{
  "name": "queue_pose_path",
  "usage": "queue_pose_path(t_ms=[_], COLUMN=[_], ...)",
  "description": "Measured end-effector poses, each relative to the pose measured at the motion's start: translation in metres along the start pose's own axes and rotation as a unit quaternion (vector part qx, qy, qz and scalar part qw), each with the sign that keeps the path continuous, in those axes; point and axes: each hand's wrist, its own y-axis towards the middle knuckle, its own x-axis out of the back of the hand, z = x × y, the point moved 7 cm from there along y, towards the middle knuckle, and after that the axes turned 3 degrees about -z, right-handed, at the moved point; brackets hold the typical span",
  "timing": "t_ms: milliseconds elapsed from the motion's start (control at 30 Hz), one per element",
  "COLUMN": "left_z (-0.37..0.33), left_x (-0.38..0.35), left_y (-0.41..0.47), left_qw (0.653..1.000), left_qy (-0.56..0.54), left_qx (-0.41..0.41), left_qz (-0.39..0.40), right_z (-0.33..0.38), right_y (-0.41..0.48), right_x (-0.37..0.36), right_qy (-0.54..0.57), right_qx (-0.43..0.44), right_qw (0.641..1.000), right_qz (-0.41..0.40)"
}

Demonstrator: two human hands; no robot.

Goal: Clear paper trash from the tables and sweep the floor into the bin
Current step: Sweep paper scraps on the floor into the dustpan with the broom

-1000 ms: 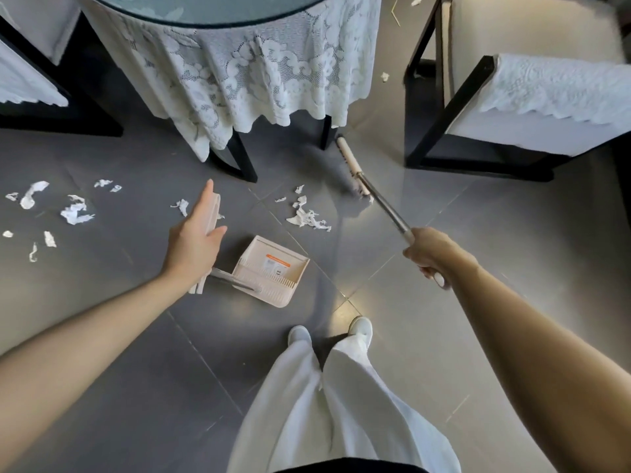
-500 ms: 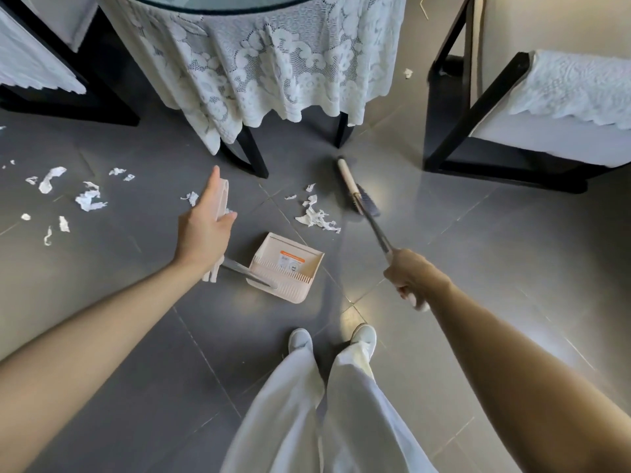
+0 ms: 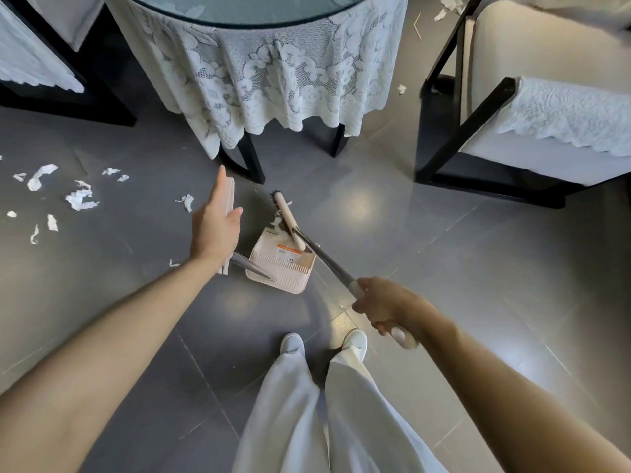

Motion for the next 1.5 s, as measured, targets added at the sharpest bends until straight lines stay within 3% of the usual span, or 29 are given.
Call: queue_pose_path(t_ms=[200,433,767,933,1167,1500], left_z=[0.010,0.028,0.037,0.041,0.073,0.133], left_x=[0.012,0.029,0.035,0.043,0.074,0.145], left_y=[-0.005,-0.009,0.003,-0.016,-0.094,-0.220], left_qw=[1.000,1.000,1.000,1.000,0.999,0.993], left_qy=[-0.002,0.013,0.010,0.003,-0.003,0.009], left_qx=[-0.010,-0.007,-0.005,-0.008,0.000,0.043], left_qz=[-0.003,-0.026,-0.019,-0.014,-0.054,-0.107], right_z=[0.027,0.067,0.058,0.046,0.027,0.037], right_y=[-0.006,0.053,0.043,-0.006,-0.058,-0.104], right_x=[0.037,0.047,-0.048,-0.035,-0.054,-0.136], right_qy=[-0.052,-0.140,-0.146,-0.181,-0.140,0.013], right_qx=[0.032,0.030,0.022,0.036,0.057,0.084], right_qw=[0.997,0.986,0.989,0.983,0.989,0.996], right_qz=[-0.051,-0.088,0.009,0.014,-0.010,-0.008])
